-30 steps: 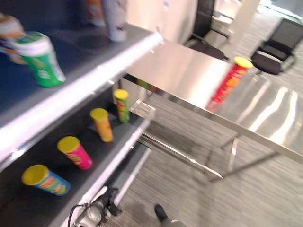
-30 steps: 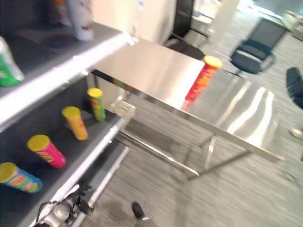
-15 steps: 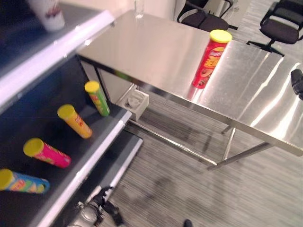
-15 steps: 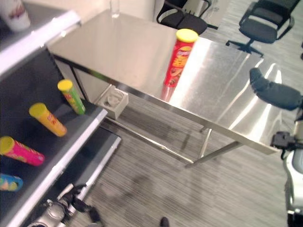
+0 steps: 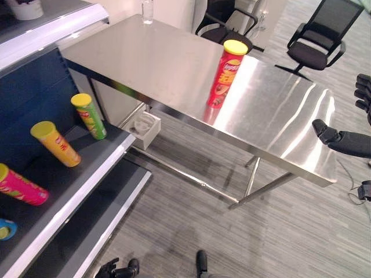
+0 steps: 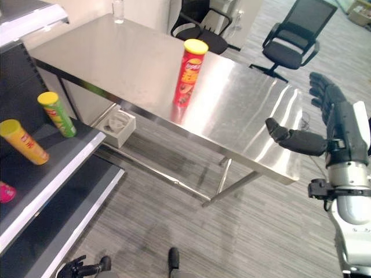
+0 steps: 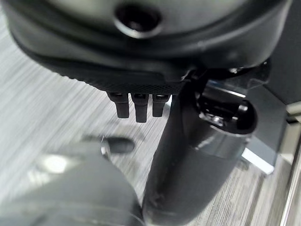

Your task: Put the goods on the table back onto the shelves and tidy them up.

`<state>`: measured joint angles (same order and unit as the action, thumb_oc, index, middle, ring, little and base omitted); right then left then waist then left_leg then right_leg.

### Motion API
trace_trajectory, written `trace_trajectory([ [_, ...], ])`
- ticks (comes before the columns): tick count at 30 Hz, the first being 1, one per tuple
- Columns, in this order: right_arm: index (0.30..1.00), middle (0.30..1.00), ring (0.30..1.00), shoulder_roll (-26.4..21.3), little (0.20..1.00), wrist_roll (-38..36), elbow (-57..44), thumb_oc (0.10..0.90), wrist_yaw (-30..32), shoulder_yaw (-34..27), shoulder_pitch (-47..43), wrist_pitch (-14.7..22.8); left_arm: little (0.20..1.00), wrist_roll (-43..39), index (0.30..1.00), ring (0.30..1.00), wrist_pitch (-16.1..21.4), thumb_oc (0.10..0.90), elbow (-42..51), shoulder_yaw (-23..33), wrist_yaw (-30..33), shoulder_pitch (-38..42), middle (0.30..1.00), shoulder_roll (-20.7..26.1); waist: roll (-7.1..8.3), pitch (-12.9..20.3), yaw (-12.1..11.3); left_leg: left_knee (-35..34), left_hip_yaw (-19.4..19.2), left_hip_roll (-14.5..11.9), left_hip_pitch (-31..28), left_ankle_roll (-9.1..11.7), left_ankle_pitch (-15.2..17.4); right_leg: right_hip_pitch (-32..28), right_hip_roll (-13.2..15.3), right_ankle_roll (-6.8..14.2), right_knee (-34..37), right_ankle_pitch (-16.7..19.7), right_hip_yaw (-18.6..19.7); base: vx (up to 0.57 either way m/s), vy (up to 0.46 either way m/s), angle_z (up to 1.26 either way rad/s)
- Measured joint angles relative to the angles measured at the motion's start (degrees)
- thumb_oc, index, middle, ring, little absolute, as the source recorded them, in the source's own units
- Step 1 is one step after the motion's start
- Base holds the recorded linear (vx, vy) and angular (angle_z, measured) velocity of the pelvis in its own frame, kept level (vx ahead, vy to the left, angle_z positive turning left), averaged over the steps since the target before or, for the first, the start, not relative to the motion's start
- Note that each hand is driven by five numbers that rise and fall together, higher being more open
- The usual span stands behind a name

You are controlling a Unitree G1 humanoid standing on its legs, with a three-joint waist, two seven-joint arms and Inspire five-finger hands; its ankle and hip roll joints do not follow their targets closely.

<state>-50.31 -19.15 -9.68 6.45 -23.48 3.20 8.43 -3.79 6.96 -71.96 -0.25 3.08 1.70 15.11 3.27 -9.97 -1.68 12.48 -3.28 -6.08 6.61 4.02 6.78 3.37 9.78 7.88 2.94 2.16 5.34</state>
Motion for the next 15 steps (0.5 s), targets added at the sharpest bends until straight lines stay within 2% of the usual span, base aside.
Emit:
trace_trajectory([
  [1, 0.900, 0.900, 0.900, 0.95, 0.900, 0.37, -0.71, 0.800, 0.07, 0.09, 0.23, 0.07, 0.900, 0.58, 0.900, 0.900, 0.13, 0.800, 1.02, -0.25, 0.13, -0.52, 0.900, 0.22, -1.29, 0.55, -0.63, -0.83, 0.00, 0.19, -0.38, -0.08, 0.23, 1.14, -0.34, 1.18, -3.57, -0.94, -0.84, 0.12, 0.119, 0.23],
  [2, 0.900, 0.900, 0.900, 3.51, 0.900, 0.86, -2.00, 0.800, -0.02, 0.37, 0.25, 0.14, 0.900, 0.81, 0.900, 0.900, 0.18, 0.800, 2.72, -1.50, 0.21, -1.30, 0.900, 2.19, -1.76, 0.86, -0.41, -1.40, 0.35, 1.14, -0.55, -0.26, 0.13, 1.56, -3.11, -1.10, -8.38, -3.35, -3.87, 0.11, 0.102, 0.29],
  [3, 0.900, 0.900, 0.900, 4.12, 0.900, 1.10, -2.72, 0.800, 0.01, 0.24, 0.46, 0.23, 0.900, 1.39, 0.900, 0.900, 0.10, 0.800, 2.78, -1.75, 0.39, -1.13, 0.900, 2.57, -1.97, 1.00, 0.39, -1.82, 0.47, 1.65, -0.63, -0.79, -0.31, 0.96, -2.71, -1.40, -7.58, -3.51, -2.88, 0.09, 0.088, 0.37],
  [5, 0.900, 0.900, 0.900, 4.09, 0.900, 2.18, -3.17, 0.800, -0.05, 0.27, 0.44, 0.42, 0.900, 1.85, 0.900, 0.900, 0.02, 0.800, 2.75, -1.75, 0.46, -1.43, 0.900, 3.04, -1.91, 1.06, 0.16, -2.38, 0.42, 3.13, -1.40, -1.21, -1.14, 0.35, -1.49, -0.64, -6.79, -1.91, -2.48, 0.09, 0.098, 0.13],
  [8, 0.900, 0.900, 0.900, 4.08, 0.900, 5.34, -3.13, 0.800, 0.00, 0.71, -0.22, 0.26, 0.900, 2.21, 0.900, 0.900, -1.31, 0.800, 3.08, -5.85, 0.38, -0.89, 0.900, 3.35, -2.38, 1.29, 0.55, -7.49, -0.13, 3.69, -4.81, -2.51, -2.30, 1.82, -1.17, -0.61, -10.58, 0.31, -1.96, 0.12, 0.142, -0.08],
  [10, 0.900, 0.900, 0.900, 4.08, 0.900, 6.40, -3.12, 0.800, 0.21, 0.96, -0.91, -0.16, 0.900, 2.99, 0.900, 0.900, -1.31, 0.800, 4.58, -9.03, 0.26, -0.21, 0.900, 3.18, -2.79, 1.17, 1.46, -10.62, -0.39, 3.83, -7.72, -3.51, -4.18, 3.77, -1.13, -0.89, -16.46, 0.47, -2.09, 0.06, 0.120, -0.02],
  [11, 0.900, 0.900, 0.900, 4.12, 0.900, 6.91, -3.18, 0.800, 0.32, 1.45, -1.13, -0.25, 0.900, 3.90, 0.900, 0.900, -1.05, 0.800, 5.33, -10.15, 0.16, 0.93, 0.900, 2.93, -2.93, 1.14, 2.46, -10.95, -0.74, 4.48, -8.90, -4.02, -4.07, 4.92, -1.03, -1.15, -20.78, 0.99, -1.90, 0.12, 0.088, 0.01],
  [12, 0.900, 0.900, 0.900, 4.03, 0.900, 7.42, -3.18, 0.800, 0.33, 3.34, -1.98, -0.19, 0.900, 4.55, 0.900, 0.900, -0.87, 0.800, 5.78, -13.09, 0.01, 2.06, 0.900, 2.89, -3.81, 1.09, 3.35, -11.54, -0.51, 4.05, -10.28, -5.08, -3.67, 8.24, -0.97, -1.21, -28.88, 3.25, -1.96, 0.08, 0.001, 0.02],
  [13, 0.900, 0.900, 0.900, 4.01, 0.900, 7.73, -3.19, 0.800, 0.27, 4.14, -1.89, -0.19, 0.900, 4.66, 0.900, 0.900, -0.75, 0.800, 6.69, -13.01, 0.08, 2.31, 0.900, 2.42, -4.65, 1.50, 3.89, -12.00, -0.17, 3.70, -10.92, -5.74, -3.40, 9.84, -1.32, -0.85, -31.91, 5.02, -1.55, 0.13, -0.044, -0.09],
  [14, 0.900, 0.900, 0.900, 4.06, 0.900, 7.88, -3.31, 0.800, 0.24, 4.68, -1.69, -0.13, 0.900, 5.03, 0.900, 0.900, -0.40, 0.800, 7.81, -12.92, 0.02, 2.25, 0.900, 2.54, -4.88, 1.68, 4.01, -13.00, -0.56, 3.94, -12.15, -6.11, -4.20, 11.89, -1.63, -1.37, -35.76, 4.11, -1.27, 0.18, -0.116, -0.07],
  [15, 0.900, 0.900, 0.900, 4.03, 0.900, 8.02, -3.64, 0.800, 0.23, 4.83, -1.13, -0.14, 0.900, 5.70, 0.900, 0.900, 0.17, 0.800, 9.00, -12.34, 0.04, 2.57, 0.900, 2.68, -4.73, 1.82, 4.54, -13.38, -0.73, 4.26, -12.43, -6.30, -4.35, 13.62, -1.86, -2.16, -38.49, 1.52, -1.24, 0.19, -0.110, -0.06],
])
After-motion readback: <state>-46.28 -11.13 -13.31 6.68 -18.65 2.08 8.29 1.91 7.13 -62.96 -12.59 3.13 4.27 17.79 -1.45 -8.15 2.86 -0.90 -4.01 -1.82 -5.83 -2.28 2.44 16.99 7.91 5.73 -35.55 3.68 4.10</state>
